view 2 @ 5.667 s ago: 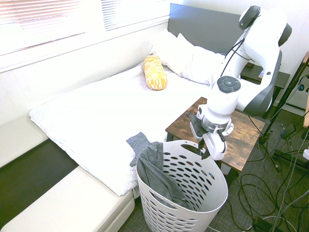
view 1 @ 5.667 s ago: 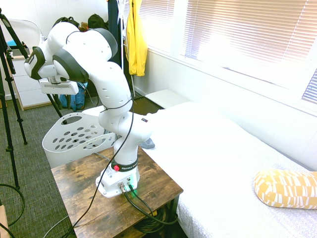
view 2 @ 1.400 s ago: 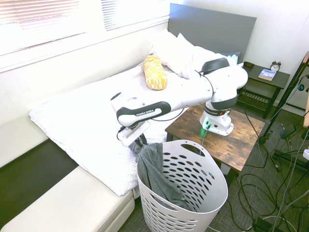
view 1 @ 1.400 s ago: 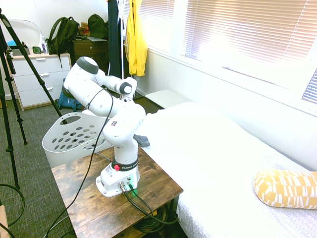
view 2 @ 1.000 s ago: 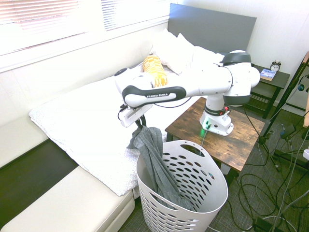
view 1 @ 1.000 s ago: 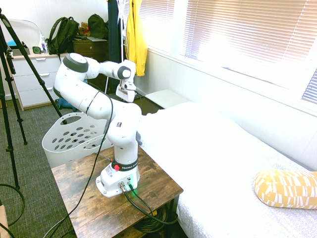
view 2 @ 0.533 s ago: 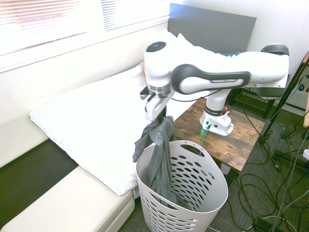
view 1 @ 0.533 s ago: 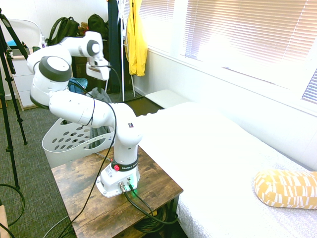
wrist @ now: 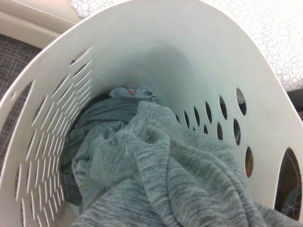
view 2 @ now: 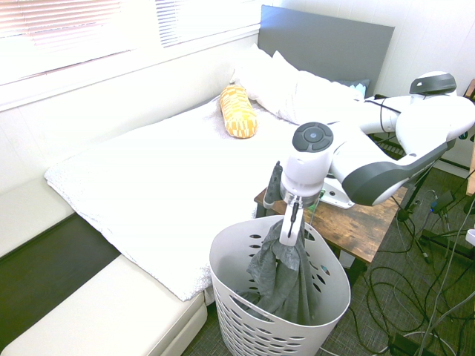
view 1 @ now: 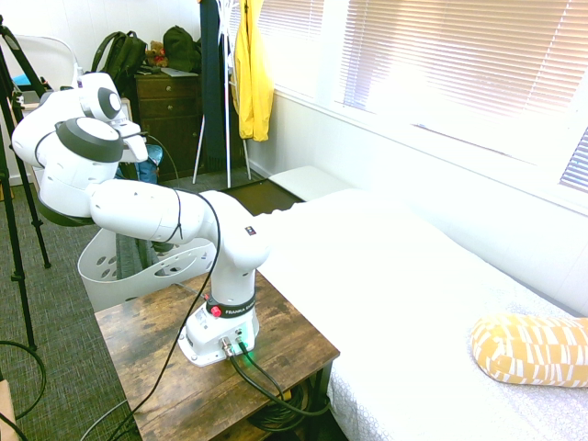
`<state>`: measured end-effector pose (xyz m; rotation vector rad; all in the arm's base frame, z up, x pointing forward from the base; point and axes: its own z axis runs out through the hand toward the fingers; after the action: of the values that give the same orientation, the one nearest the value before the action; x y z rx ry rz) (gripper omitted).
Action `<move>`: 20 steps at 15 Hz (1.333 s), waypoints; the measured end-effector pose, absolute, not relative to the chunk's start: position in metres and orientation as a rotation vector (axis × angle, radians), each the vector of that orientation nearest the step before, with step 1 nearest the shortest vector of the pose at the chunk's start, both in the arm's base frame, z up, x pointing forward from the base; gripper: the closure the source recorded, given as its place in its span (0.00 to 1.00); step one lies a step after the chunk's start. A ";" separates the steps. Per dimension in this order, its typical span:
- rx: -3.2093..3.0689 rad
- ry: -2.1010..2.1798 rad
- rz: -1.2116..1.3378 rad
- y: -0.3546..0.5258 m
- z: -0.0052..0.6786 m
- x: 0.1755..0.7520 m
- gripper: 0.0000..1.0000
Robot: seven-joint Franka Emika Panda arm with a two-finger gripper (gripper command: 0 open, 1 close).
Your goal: Put my clothes in the laundry bag
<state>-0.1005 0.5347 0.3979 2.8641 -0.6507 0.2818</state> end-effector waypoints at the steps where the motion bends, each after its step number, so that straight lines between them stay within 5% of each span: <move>1: 2.865 -0.654 0.282 0.536 0.397 -0.098 0.00; 8: 2.893 -0.672 0.335 0.540 0.403 -0.055 0.00; 15: 2.923 -0.875 0.521 0.445 0.431 0.251 0.00; 20: 2.793 -0.976 0.643 0.273 0.464 0.376 0.00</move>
<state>0.3755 0.2726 0.4637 2.7929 -0.9763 0.6426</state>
